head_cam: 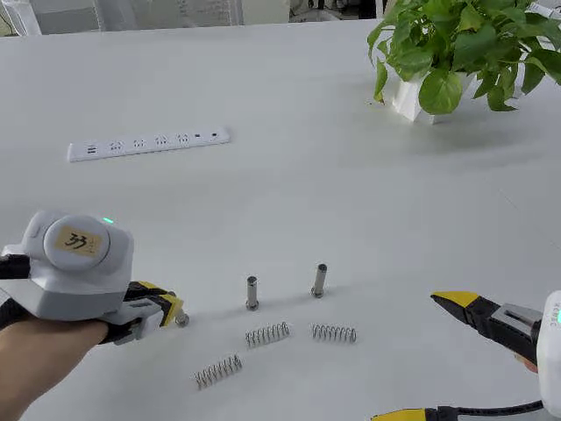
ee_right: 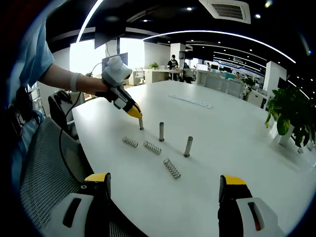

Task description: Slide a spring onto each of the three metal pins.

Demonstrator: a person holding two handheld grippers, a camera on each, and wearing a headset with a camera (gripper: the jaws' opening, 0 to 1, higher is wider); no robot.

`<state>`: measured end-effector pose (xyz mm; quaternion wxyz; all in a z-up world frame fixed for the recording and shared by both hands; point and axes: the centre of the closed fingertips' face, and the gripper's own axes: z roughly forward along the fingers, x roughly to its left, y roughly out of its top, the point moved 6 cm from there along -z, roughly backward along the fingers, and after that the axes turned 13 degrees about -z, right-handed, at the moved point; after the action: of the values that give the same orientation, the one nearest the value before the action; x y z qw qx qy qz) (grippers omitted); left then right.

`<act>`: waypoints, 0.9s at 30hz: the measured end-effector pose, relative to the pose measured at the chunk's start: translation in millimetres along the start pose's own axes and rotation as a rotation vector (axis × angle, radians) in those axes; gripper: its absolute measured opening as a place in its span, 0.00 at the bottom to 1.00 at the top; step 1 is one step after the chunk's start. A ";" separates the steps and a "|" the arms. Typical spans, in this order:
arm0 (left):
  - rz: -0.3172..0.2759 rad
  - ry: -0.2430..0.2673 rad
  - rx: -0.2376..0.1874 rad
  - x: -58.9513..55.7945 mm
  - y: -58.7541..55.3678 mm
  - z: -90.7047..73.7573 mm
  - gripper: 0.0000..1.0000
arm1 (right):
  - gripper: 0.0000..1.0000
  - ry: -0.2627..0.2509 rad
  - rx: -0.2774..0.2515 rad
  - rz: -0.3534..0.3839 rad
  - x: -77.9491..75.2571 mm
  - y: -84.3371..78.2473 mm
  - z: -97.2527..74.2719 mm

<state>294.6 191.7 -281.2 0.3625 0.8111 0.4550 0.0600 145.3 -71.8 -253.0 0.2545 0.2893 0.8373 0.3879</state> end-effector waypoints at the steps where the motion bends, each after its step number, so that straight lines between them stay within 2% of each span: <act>1: 0.007 0.001 0.001 -0.5 -0.7 -0.5 0.04 | 0.90 -0.001 0.000 -0.001 0.1 0.0 -0.3; 13: 0.049 0.004 0.004 -2.6 -2.8 -1.1 0.05 | 0.90 -0.001 -0.002 -0.003 0.7 0.7 -1.2; 21: 0.089 0.009 -0.012 -6.0 -3.5 -0.4 0.05 | 0.90 0.001 -0.003 -0.002 1.2 0.8 -0.7; 27: 0.094 0.010 -0.017 -5.8 -3.5 -0.5 0.05 | 0.90 0.001 -0.005 -0.001 1.7 1.2 -0.8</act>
<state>288.6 188.6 -281.7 0.3639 0.8281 0.4179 0.0849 143.9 -70.5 -251.9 0.2550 0.2879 0.8367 0.3899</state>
